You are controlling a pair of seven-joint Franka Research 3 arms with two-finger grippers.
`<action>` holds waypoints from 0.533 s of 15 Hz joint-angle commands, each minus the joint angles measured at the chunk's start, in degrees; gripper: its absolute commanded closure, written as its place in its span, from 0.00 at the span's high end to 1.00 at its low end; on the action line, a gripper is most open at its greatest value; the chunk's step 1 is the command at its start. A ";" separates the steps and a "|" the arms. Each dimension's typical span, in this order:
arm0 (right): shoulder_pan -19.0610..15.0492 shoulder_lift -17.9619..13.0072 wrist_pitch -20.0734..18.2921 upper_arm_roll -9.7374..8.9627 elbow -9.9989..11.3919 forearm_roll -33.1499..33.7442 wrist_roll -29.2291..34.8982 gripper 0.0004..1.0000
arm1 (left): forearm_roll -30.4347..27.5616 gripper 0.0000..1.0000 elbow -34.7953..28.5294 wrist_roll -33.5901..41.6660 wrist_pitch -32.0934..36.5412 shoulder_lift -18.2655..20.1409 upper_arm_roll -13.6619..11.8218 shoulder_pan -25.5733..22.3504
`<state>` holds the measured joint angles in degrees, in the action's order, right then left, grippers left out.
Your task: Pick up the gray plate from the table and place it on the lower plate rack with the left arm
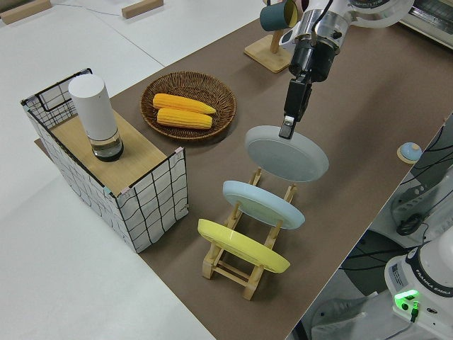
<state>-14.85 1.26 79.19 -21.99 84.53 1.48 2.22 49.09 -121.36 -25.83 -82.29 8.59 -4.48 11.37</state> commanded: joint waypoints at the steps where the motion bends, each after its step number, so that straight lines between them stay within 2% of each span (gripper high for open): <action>1: -1.32 -0.12 -0.62 -1.21 -0.41 0.28 0.68 0.98 | 1.98 0.00 -3.36 -4.84 -1.38 0.81 -0.27 1.11; 8: -1.32 -0.12 -0.62 -1.21 -0.41 0.37 0.68 0.98 | 1.54 0.00 -5.99 -11.59 -5.33 -0.33 -0.27 1.20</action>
<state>-14.85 1.26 79.19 -21.99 84.53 1.48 2.22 49.47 -124.84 -32.99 -85.15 8.20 -4.34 11.77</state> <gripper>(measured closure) 0.013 0.965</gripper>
